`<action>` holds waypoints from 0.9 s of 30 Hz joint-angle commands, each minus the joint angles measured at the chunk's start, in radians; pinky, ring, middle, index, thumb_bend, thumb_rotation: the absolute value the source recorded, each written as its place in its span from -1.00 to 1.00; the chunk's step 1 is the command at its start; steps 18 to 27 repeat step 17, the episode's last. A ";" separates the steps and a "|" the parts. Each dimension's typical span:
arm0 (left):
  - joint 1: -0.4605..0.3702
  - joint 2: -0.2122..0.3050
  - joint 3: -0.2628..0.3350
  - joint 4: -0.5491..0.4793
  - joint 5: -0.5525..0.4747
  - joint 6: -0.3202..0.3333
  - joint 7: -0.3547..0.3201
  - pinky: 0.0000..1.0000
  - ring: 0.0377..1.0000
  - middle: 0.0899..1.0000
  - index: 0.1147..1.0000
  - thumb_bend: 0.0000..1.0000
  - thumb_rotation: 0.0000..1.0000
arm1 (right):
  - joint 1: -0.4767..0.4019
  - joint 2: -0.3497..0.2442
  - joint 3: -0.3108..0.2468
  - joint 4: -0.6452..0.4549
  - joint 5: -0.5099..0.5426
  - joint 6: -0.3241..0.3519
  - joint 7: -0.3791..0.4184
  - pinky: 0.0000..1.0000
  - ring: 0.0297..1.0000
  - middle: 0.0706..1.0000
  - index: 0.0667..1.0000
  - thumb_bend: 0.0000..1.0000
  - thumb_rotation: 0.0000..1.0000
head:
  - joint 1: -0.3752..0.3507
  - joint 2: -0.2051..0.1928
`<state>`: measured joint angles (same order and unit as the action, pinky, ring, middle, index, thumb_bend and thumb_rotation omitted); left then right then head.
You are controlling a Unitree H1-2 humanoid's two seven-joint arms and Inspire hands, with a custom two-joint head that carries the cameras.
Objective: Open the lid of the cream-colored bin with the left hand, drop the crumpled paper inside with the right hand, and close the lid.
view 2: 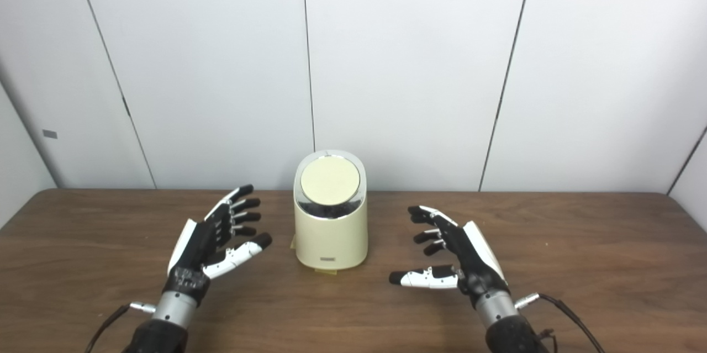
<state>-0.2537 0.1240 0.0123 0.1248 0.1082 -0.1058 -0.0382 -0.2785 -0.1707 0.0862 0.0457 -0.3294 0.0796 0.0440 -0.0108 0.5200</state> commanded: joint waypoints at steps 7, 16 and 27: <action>-0.006 0.004 -0.003 0.027 -0.050 -0.051 -0.018 0.23 0.40 0.46 0.65 0.72 -0.31 | -0.017 0.020 -0.019 0.003 0.034 -0.086 -0.046 0.09 0.35 0.63 0.64 0.68 -0.60 | -0.002 -0.002; 0.018 0.004 -0.004 0.053 -0.049 -0.086 -0.026 0.24 0.38 0.45 0.54 0.67 -0.38 | 0.019 0.038 -0.033 0.019 0.081 -0.136 -0.067 0.17 0.41 0.65 0.66 0.65 -0.64 | -0.001 -0.005; 0.020 0.002 -0.003 0.055 -0.049 -0.092 -0.023 0.25 0.38 0.45 0.54 0.67 -0.38 | 0.023 0.038 -0.034 0.022 0.082 -0.147 -0.070 0.17 0.42 0.65 0.67 0.64 -0.63 | 0.002 -0.006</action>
